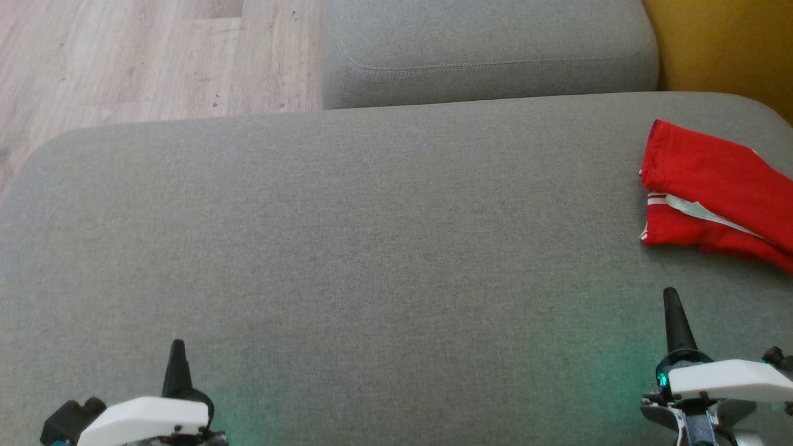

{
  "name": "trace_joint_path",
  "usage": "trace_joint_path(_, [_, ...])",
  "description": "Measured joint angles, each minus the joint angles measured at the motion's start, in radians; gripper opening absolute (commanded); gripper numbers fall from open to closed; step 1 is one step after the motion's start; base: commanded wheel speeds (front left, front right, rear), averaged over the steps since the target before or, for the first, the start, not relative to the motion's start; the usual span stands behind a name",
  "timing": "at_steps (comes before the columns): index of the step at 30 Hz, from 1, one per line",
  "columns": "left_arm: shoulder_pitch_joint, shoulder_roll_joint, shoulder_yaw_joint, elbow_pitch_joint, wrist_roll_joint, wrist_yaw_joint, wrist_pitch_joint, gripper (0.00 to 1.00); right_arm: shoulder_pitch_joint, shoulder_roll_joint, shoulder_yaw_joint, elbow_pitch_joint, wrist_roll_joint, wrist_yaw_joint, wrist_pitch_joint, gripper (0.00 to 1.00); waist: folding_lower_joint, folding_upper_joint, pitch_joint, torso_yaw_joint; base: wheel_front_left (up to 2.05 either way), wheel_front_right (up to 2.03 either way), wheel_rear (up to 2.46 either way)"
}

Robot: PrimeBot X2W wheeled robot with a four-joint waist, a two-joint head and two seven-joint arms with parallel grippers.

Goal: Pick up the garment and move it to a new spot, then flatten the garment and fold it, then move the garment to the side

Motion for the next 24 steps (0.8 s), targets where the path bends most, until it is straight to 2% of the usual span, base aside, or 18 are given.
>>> trace_joint_path(24, [-0.050,-0.044,0.101,0.009,-0.196,-0.074,0.063,0.00,-0.053,-0.001,-0.032,0.026,0.272,0.000,0.033,0.00,0.0000,0.0000,0.005,-0.007,0.00,0.00,0.00])
